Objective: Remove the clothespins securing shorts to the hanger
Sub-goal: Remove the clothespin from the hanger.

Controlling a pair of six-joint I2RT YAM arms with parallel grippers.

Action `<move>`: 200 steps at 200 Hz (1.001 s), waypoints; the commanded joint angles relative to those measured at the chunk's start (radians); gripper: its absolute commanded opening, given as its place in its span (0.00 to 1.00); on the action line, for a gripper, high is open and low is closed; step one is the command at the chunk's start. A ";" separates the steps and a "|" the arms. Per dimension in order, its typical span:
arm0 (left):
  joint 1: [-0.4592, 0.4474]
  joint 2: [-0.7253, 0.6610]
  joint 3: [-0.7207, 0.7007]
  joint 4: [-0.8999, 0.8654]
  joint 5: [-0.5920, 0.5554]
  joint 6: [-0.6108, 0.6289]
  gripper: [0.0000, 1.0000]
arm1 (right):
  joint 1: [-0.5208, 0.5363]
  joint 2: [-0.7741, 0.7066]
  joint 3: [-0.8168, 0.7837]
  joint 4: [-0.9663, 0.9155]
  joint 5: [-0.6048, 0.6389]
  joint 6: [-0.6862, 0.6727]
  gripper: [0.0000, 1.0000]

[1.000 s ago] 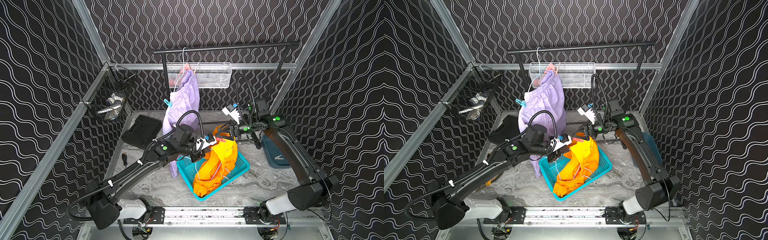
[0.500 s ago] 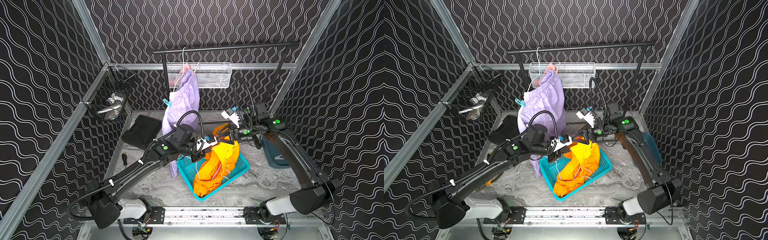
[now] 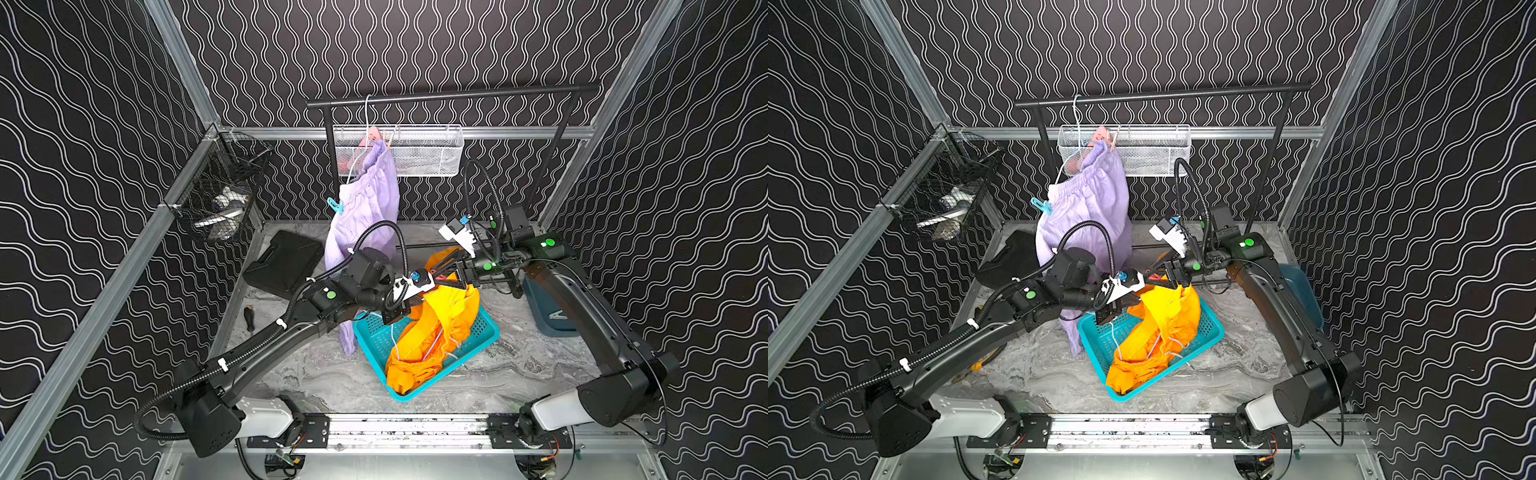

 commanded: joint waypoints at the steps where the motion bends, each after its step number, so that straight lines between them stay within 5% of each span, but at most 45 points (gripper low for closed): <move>1: -0.001 0.004 -0.001 -0.093 0.021 0.036 0.00 | 0.003 0.000 0.007 -0.003 -0.012 -0.015 0.48; 49: -0.002 0.004 -0.009 -0.089 0.026 0.032 0.00 | 0.003 -0.004 0.005 0.021 -0.003 -0.001 0.32; 108: -0.002 0.022 -0.009 -0.088 0.041 0.021 0.00 | 0.002 -0.029 -0.040 0.134 -0.010 0.063 0.24; 200: -0.006 0.039 -0.020 -0.084 0.036 0.010 0.00 | 0.000 -0.118 -0.225 0.616 0.026 0.357 0.23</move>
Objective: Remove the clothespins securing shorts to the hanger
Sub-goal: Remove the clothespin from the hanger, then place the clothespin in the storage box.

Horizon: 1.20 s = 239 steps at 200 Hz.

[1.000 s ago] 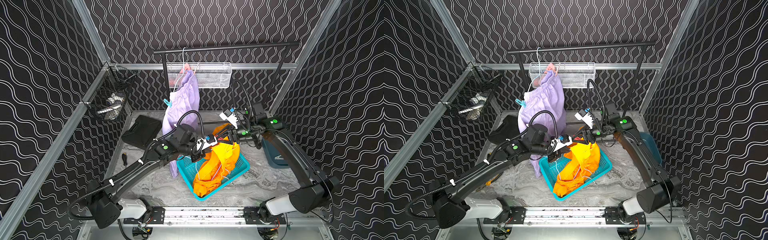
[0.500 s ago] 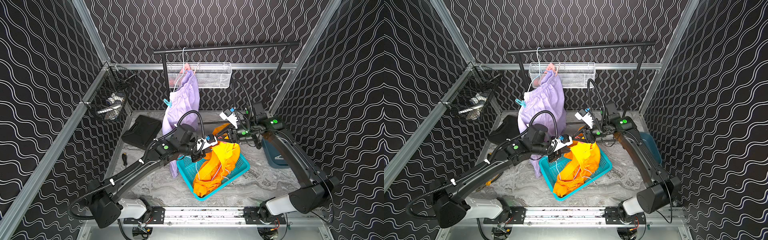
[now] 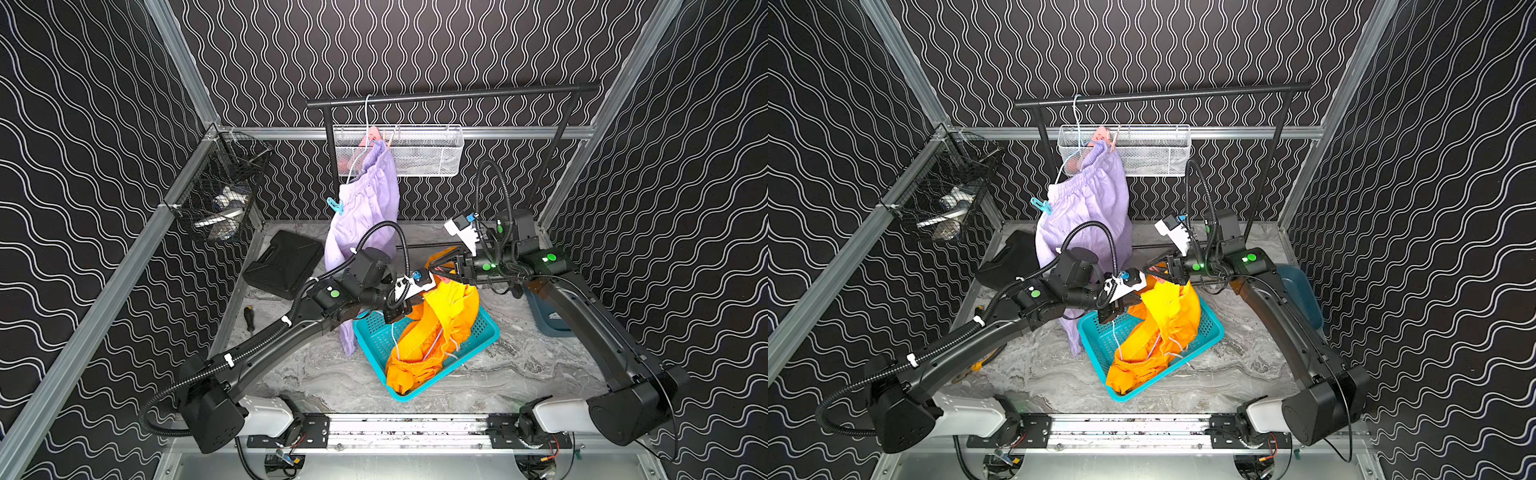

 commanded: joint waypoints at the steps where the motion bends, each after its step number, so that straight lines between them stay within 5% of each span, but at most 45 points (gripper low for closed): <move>1: -0.008 0.013 -0.009 -0.110 0.041 0.011 0.00 | 0.002 -0.016 -0.032 0.229 -0.014 0.117 0.23; 71: -0.014 0.022 -0.011 -0.108 0.020 0.006 0.00 | 0.003 -0.069 -0.128 0.451 0.121 0.255 0.22; 114: -0.013 0.034 -0.010 -0.088 -0.074 -0.029 0.00 | -0.031 -0.173 -0.179 0.414 0.356 0.235 0.22; 159: -0.013 0.047 0.005 -0.066 -0.128 -0.064 0.00 | -0.229 -0.294 -0.279 0.355 0.575 0.299 0.23; 202: -0.013 0.043 0.007 -0.055 -0.150 -0.072 0.00 | -0.385 -0.388 -0.464 0.336 0.989 0.392 0.24; 239: -0.014 0.027 0.003 -0.050 -0.159 -0.072 0.00 | -0.533 -0.355 -0.558 0.324 1.215 0.547 0.24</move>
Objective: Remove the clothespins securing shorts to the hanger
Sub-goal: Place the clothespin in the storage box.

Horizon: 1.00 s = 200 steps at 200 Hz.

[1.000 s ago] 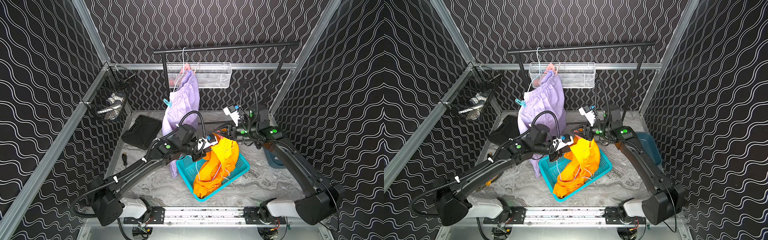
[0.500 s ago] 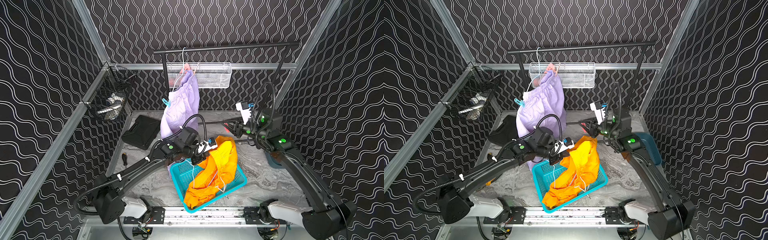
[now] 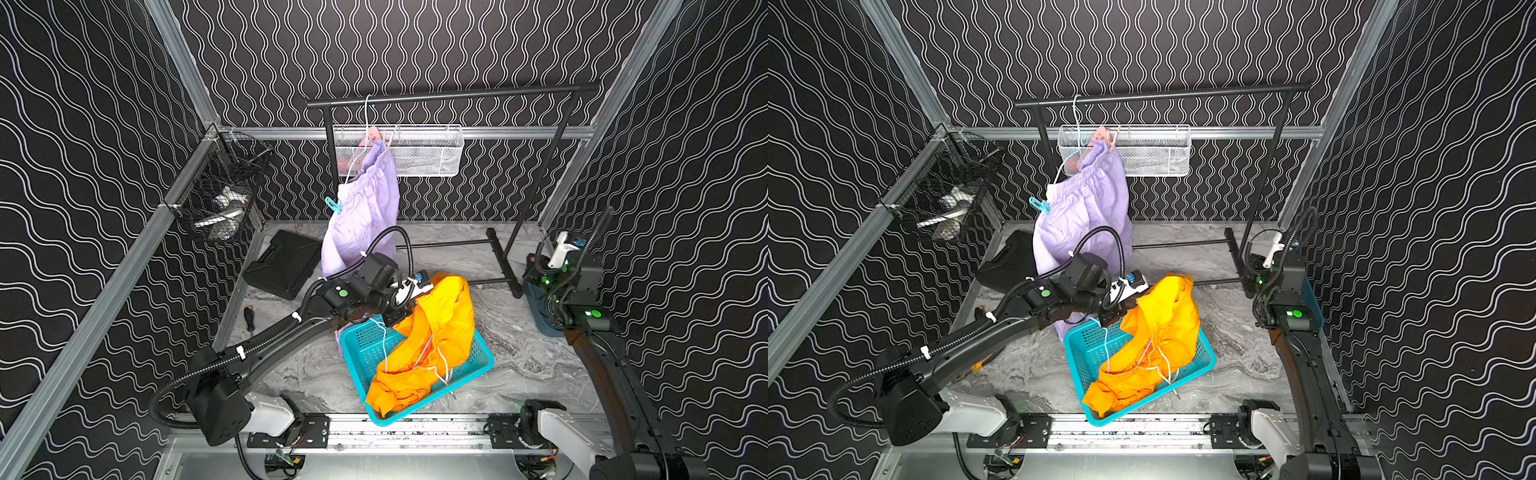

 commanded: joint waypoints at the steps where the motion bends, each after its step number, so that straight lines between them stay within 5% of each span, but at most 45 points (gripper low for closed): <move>1: -0.001 -0.015 0.003 0.020 -0.011 0.006 0.00 | -0.070 0.030 -0.030 -0.011 0.237 0.134 0.24; 52: 0.000 -0.024 0.002 0.024 -0.010 0.000 0.00 | -0.208 0.205 -0.040 -0.012 0.336 0.284 0.25; 102: 0.000 -0.023 0.004 0.023 -0.008 0.001 0.00 | -0.268 0.348 -0.032 -0.027 0.308 0.354 0.27; 171: 0.000 -0.035 -0.001 0.026 -0.015 0.003 0.00 | -0.271 0.410 0.024 -0.064 0.320 0.349 0.51; 200: -0.001 -0.032 -0.003 0.026 -0.014 0.001 0.00 | -0.269 0.404 0.069 -0.107 0.272 0.357 0.54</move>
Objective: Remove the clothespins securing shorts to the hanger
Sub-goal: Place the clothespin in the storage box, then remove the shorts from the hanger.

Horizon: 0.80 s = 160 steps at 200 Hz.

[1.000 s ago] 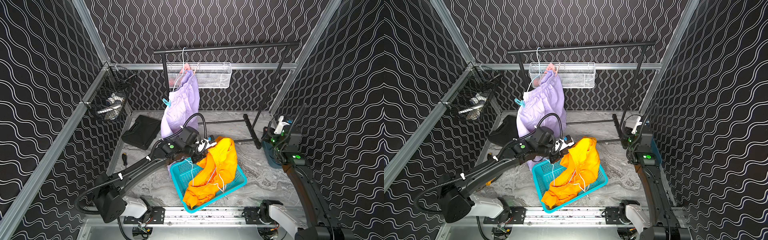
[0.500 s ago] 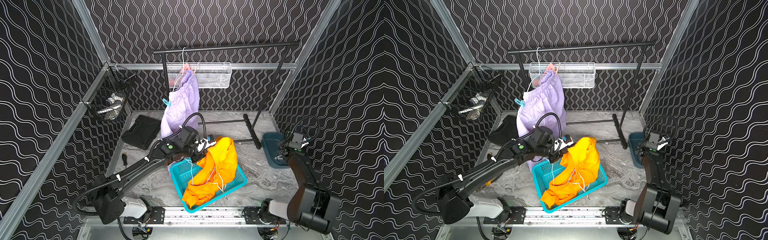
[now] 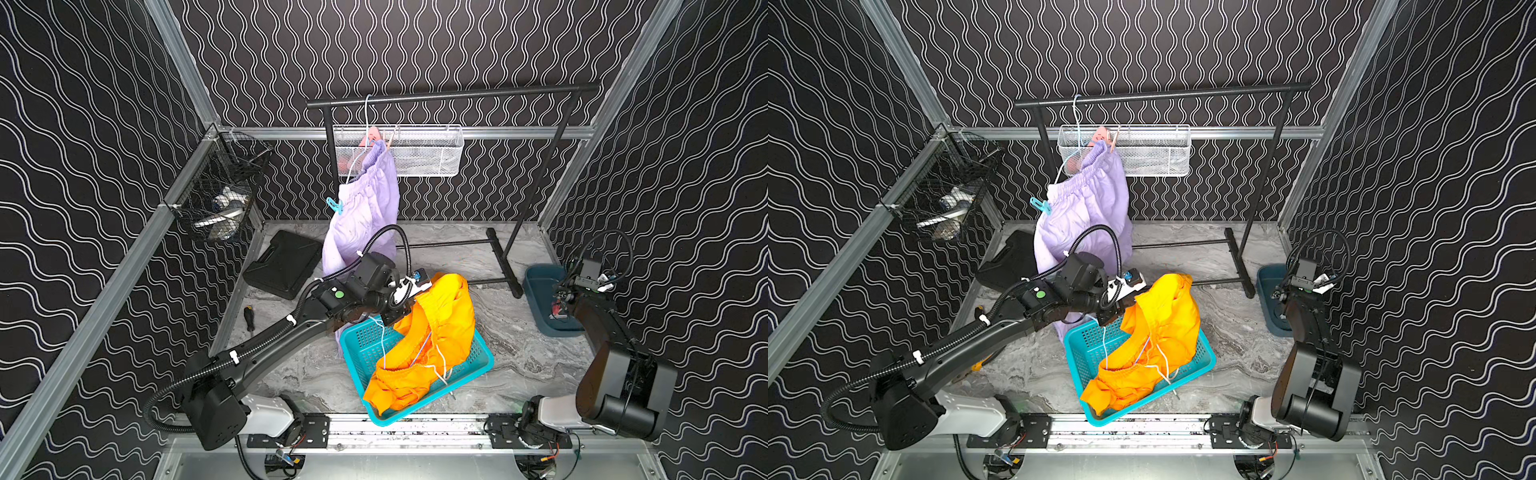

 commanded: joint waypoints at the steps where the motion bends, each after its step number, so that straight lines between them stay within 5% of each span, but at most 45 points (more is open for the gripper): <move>1: -0.001 -0.006 -0.001 0.020 0.000 0.001 0.00 | 0.003 -0.012 0.032 -0.049 -0.031 0.021 0.54; 43: 0.000 0.008 0.009 0.012 -0.004 0.003 0.00 | 0.174 -0.225 0.012 -0.010 -0.243 -0.020 0.52; 105: -0.002 0.004 0.025 -0.032 0.004 0.012 0.00 | 0.338 -0.389 -0.113 0.298 -0.996 -0.135 0.53; 135: 0.000 0.009 0.027 -0.036 -0.015 -0.001 0.00 | 0.461 -0.419 -0.123 0.239 -1.060 -0.210 0.59; 160: -0.003 0.031 0.041 -0.047 -0.041 -0.020 0.00 | 0.586 -0.474 -0.108 0.171 -0.912 -0.244 0.60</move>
